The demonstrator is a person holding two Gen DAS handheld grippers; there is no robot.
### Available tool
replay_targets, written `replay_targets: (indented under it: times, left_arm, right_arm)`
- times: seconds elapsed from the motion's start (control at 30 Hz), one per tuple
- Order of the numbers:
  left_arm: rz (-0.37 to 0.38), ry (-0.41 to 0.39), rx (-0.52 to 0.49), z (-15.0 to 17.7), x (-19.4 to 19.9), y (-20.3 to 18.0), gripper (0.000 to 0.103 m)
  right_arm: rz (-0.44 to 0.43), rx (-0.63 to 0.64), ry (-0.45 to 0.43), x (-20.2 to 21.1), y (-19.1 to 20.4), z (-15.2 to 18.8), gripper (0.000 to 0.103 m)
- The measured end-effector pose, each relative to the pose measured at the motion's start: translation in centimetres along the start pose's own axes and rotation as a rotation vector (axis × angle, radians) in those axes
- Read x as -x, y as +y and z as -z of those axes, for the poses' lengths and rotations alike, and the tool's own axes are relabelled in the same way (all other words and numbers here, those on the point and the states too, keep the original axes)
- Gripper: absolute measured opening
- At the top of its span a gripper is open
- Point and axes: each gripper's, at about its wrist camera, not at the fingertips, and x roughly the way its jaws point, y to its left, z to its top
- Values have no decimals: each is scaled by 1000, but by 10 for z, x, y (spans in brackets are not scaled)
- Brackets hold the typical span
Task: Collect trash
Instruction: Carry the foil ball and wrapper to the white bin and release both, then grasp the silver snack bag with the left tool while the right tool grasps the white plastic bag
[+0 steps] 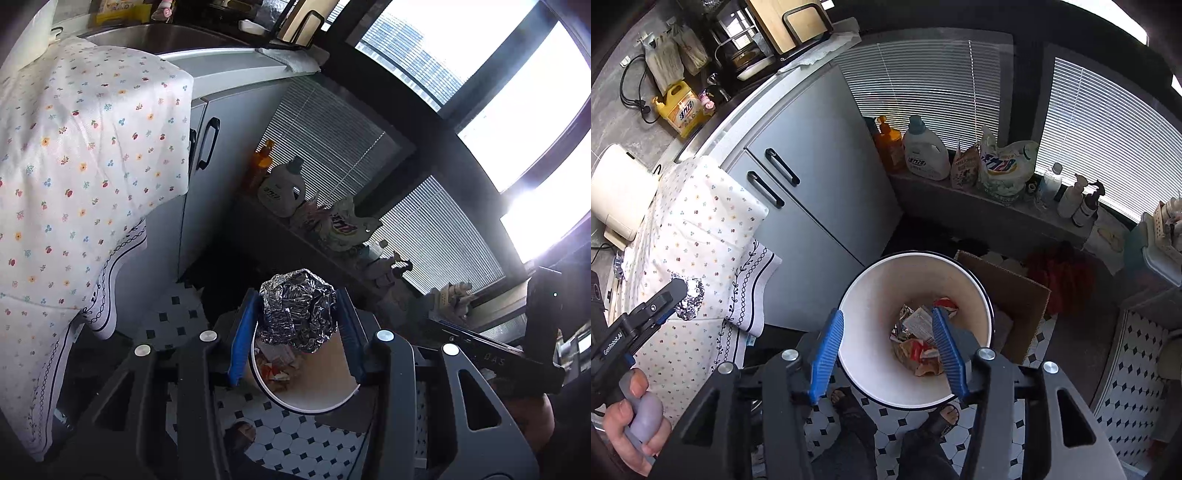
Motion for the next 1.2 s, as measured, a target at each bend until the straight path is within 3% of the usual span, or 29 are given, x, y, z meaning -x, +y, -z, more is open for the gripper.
replay_targets:
  times: [0.43, 0.53, 0.6, 0.73, 0.9, 1.07, 1.2]
  left_arm:
    - [114, 154, -177, 3, -57, -75, 45]
    - [147, 172, -188, 2, -61, -85, 62]
    - [152, 161, -200, 0, -57, -89, 73]
    - [126, 112, -200, -13, -40, -84, 83]
    - [59, 31, -167, -31, -3, -56, 95]
    - [-5, -46, -100, -41, 43, -16, 97]
    - [-71, -98, -60, -44, 77, 20, 97]
  right_arm:
    - [65, -146, -90, 59, -59, 15, 50]
    - [79, -170, -105, 68, -67, 20, 51]
    - [81, -186, -113, 71, -72, 22, 52]
    - [70, -199, -127, 75, -71, 23, 57]
    - [41, -162, -153, 76, -44, 15, 79]
    - [-9, -103, -190, 74, -2, 1, 92]
    - [-66, -60, -199, 68, 36, -11, 95]
